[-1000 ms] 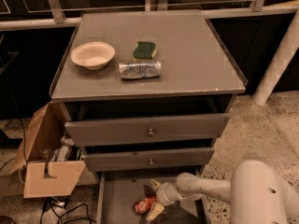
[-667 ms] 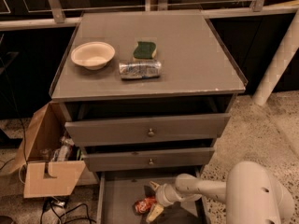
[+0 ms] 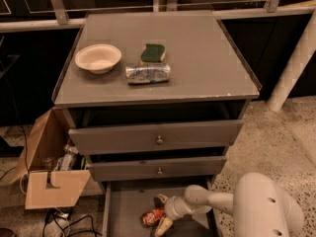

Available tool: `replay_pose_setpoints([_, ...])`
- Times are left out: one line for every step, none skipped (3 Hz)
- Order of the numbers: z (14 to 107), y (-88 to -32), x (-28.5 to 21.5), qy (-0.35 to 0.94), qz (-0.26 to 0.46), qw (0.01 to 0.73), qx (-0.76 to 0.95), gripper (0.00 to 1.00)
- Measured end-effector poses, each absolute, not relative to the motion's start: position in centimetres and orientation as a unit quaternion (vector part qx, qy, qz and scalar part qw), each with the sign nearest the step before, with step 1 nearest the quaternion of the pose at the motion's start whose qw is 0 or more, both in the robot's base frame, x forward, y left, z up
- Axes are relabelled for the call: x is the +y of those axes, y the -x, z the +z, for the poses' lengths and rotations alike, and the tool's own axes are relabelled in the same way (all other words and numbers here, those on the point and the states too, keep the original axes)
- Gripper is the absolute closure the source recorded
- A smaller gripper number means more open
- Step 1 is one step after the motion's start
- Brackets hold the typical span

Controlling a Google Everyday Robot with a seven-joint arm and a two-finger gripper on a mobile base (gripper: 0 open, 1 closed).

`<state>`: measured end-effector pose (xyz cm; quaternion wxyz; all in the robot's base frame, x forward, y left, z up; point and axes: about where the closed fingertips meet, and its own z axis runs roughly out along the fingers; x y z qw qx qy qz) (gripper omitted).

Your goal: Pick coke can from bottom drawer and place on counter

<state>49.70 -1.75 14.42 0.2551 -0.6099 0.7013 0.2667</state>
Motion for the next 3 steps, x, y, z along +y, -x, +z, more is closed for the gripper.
replay_pose_setpoints([13.29, -49.54, -1.88, 0.604, 0.272, 0.248, 0.707, 0.00])
replay_pose_setpoints([13.28, -49.55, -1.88, 0.604, 0.272, 0.248, 0.707, 0.19])
replay_pose_setpoints([13.28, -49.55, -1.88, 0.604, 0.272, 0.248, 0.707, 0.42])
